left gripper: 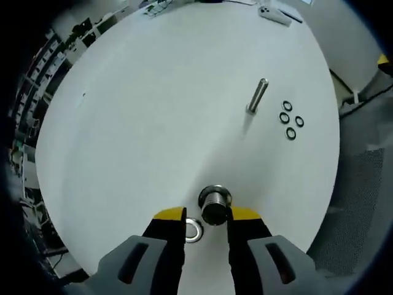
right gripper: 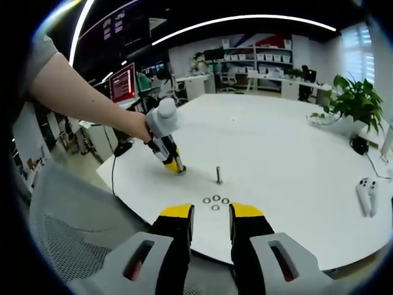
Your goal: Place the washer onto the threaded stud by aligning its center hole with the stud, sliding it down to the base, and recovering from edge contact or off-axis alignment until the washer reaches the visible bottom stop.
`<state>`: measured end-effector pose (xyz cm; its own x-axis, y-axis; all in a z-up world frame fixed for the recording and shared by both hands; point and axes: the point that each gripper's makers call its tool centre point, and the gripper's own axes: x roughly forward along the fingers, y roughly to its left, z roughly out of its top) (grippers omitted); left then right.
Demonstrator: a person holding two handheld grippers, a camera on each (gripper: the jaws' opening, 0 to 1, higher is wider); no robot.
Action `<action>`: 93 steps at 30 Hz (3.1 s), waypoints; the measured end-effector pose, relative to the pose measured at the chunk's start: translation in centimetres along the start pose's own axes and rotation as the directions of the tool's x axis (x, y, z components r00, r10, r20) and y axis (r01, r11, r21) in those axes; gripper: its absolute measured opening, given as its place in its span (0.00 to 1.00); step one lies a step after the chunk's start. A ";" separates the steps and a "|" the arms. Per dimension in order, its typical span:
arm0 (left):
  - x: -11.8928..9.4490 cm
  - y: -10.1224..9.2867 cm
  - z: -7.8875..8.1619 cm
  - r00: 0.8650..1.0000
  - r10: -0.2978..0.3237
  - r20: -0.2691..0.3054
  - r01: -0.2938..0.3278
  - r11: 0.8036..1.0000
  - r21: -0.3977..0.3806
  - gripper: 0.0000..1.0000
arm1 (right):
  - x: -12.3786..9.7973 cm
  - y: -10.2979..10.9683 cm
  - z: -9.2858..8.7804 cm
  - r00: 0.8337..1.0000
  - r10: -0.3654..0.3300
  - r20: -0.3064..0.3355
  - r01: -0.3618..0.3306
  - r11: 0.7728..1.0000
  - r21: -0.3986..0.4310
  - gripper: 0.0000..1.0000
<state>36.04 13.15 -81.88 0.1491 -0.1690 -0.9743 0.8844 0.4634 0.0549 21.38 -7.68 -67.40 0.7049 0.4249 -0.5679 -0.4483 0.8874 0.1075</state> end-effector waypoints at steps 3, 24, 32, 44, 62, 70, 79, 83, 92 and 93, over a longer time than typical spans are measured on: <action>-0.1 0.2 -0.6 1.000 0.001 -0.008 -0.001 1.000 -0.013 0.25 | 0.0 0.0 0.0 1.000 -0.001 0.001 0.001 1.000 0.002 0.25; 1.3 2.0 -3.6 0.998 0.011 -0.063 -0.017 0.996 -0.089 0.27 | 0.0 -0.1 -0.1 1.000 -0.005 -0.003 0.005 1.000 -0.001 0.25; 1.5 2.3 -3.6 0.999 -0.003 -0.044 -0.003 0.990 -0.140 0.25 | 0.0 -0.1 -0.1 1.000 -0.005 -0.004 0.005 1.000 -0.002 0.25; 1.6 2.3 -3.7 0.998 -0.035 -0.043 0.028 0.988 -0.151 0.22 | 0.0 -0.1 -0.2 1.000 -0.007 -0.007 0.007 1.000 -0.005 0.24; 1.1 -1.1 -5.0 0.991 -0.050 -0.122 0.047 0.999 -0.027 0.21 | 0.0 -0.1 -0.2 1.000 -0.007 -0.006 0.007 1.000 -0.008 0.24; 1.1 -1.2 -5.0 0.993 -0.052 -0.106 0.047 0.997 -0.054 0.24 | 0.0 -0.1 -0.2 1.000 -0.004 -0.008 0.004 1.000 -0.011 0.24; 1.0 -1.3 -5.0 0.992 -0.054 -0.114 0.047 0.997 -0.063 0.26 | 0.0 0.0 -0.1 1.000 -0.002 -0.007 0.002 1.000 -0.008 0.24; 1.1 -1.3 -5.0 0.993 -0.051 -0.106 0.044 0.997 -0.069 0.26 | 0.0 0.0 -0.2 1.000 -0.001 -0.007 0.001 1.000 -0.009 0.24; 1.1 -1.0 -5.0 0.996 -0.039 -0.082 0.031 0.994 -0.103 0.23 | 0.0 0.0 -0.2 1.000 0.000 -0.007 0.000 1.000 -0.011 0.24; 1.1 -1.1 -5.0 0.996 -0.037 -0.080 0.028 0.994 -0.108 0.22 | 0.0 0.0 -0.2 1.000 0.000 -0.009 0.000 1.000 -0.011 0.24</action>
<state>33.06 16.83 -84.14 0.0801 -0.1156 -0.9901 0.8352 0.5499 0.0033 21.26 -7.67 -67.55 0.7004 0.4229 -0.5749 -0.4539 0.8856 0.0984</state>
